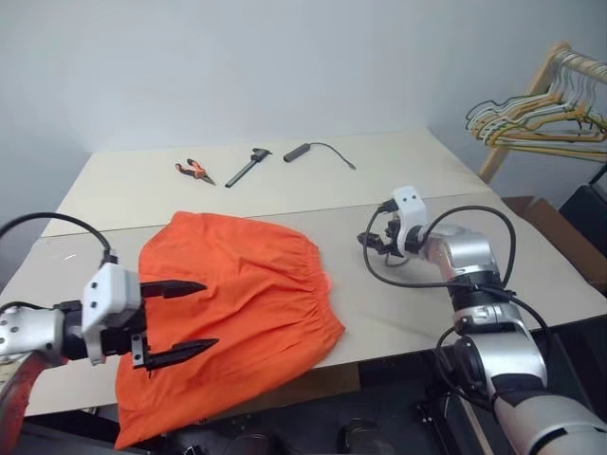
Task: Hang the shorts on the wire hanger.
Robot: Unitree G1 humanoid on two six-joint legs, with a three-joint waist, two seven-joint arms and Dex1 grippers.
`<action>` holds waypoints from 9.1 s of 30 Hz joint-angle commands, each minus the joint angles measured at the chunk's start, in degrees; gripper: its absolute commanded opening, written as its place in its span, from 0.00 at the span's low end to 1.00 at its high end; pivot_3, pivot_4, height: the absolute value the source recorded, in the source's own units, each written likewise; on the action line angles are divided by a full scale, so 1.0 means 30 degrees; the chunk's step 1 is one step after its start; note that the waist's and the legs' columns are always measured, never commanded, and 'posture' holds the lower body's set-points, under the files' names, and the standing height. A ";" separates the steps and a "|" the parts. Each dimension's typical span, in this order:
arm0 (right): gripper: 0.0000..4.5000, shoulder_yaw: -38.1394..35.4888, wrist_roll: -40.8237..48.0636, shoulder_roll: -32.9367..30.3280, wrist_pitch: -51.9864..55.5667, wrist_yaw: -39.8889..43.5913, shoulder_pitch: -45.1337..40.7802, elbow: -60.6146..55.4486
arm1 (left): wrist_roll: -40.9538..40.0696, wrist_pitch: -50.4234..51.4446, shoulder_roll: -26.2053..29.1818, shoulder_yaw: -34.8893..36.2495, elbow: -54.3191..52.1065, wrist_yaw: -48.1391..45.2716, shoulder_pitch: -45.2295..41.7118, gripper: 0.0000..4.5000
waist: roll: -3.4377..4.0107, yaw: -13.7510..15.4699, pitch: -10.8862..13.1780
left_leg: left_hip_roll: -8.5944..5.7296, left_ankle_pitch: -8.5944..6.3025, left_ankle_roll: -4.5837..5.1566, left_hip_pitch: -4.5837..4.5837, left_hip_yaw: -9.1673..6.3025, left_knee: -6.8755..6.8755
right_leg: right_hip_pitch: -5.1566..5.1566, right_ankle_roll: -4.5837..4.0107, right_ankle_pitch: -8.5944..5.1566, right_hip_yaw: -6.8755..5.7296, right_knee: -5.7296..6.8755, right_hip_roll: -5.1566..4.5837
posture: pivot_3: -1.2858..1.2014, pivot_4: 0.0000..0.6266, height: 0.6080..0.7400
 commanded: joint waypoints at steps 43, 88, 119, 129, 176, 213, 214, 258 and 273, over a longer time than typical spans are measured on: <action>0.99 0.1698 -0.1105 -0.2361 -0.2468 0.1315 -0.0507 0.4568 | 0.0840 -0.1752 -0.0123 -0.1427 0.0028 0.0536 -0.0028 1.00 | 0.0051 -0.0683 0.0008 | 0.0171 -0.0079 0.0118 0.0081 0.0257 0.0005 | -0.0016 -0.0001 0.0015 0.0236 -0.0029 0.0180 | 0.51 0.00 1.00; 0.00 0.3082 0.1800 0.1128 -0.7770 0.2280 0.7940 -1.8072 | -1.1576 0.4725 -1.1011 -0.1773 0.1431 1.7144 -0.9294 1.00 | 0.0030 -0.0618 -0.0014 | 0.0153 -0.0107 0.0093 0.0174 0.0316 0.0027 | 0.0022 0.0069 0.0084 0.0390 0.0006 0.0196 | 0.49 0.00 1.00; 0.12 0.5422 -0.0619 0.0444 -1.1303 0.2194 0.9219 -1.8195 | -1.1528 0.2306 -1.3705 -0.2605 0.3364 2.1062 -1.1217 0.00 | -0.0041 -0.0674 -0.0016 | 0.0071 -0.0103 0.0096 0.0201 0.0343 0.0025 | 0.0052 0.0067 0.0084 0.0416 -0.0037 0.0201 | 0.48 0.00 1.00; 0.86 0.4687 0.1135 -0.0344 -1.0394 0.3587 0.9044 -1.8697 | -0.9335 0.1370 -1.2793 -0.2738 0.3585 1.8822 -1.1845 0.00 | -0.0048 -0.0674 -0.0012 | 0.0075 -0.0106 0.0101 0.0201 0.0343 0.0024 | 0.0053 0.0068 0.0083 0.0411 -0.0047 0.0202 | 0.48 0.00 1.00; 0.27 0.2710 1.4448 -0.1099 0.6277 0.9796 0.2675 -1.5042 | -1.2354 0.3135 -0.7047 0.0035 0.6149 0.3385 -1.2266 0.00 | -0.0064 -0.0733 0.0001 | 0.0151 -0.0112 0.0101 0.0039 0.0336 0.0036 | 0.0007 0.0094 0.0123 0.0302 -0.0237 0.0205 | 0.47 0.00 1.00; 0.00 0.2817 1.7702 -1.2421 1.6269 1.1415 0.8701 -1.2259 | 0.2723 -0.1667 0.0932 -0.6444 0.3713 -0.0215 -0.4210 1.00 | 0.0003 -0.0762 0.0013 | 0.0238 -0.0257 0.0228 0.0052 0.0451 0.0061 | -0.0042 -0.0027 0.0052 0.0350 -0.0272 0.0205 | 0.47 0.00 1.00; 0.00 0.3567 1.7184 -1.2342 1.5937 1.1675 0.8393 -1.1759 | 0.3043 -0.1743 0.0998 -0.6578 0.3696 -0.0159 -0.4176 1.00 | 0.0003 -0.0782 0.0013 | 0.0247 -0.0257 0.0228 0.0058 0.0468 0.0064 | -0.0040 -0.0019 0.0057 0.0367 -0.0271 0.0222 | 0.47 0.00 1.00; 0.00 1.4137 0.6692 -0.6544 0.7566 2.1080 -0.1590 0.1748 | 0.2967 -0.1016 0.0154 -0.5801 0.1034 0.2448 -0.1426 1.00 | 0.0023 -0.0068 0.0007 | 0.0245 -0.0233 0.0178 0.0001 0.0611 0.0076 | -0.0173 0.0082 0.0143 0.0459 -0.0219 0.0225 | 0.51 0.00 1.00; 0.00 1.2531 0.6467 -0.5280 0.6765 2.1080 -0.2528 0.2003 | 0.3093 -0.1176 -0.0032 -0.6397 0.1495 0.2516 -0.2183 1.00 | 0.0026 -0.0128 0.0005 | 0.0224 -0.0215 0.0148 0.0011 0.0678 0.0076 | -0.0278 0.0067 0.0147 0.0584 -0.0014 0.0226 | 0.51 0.00 1.00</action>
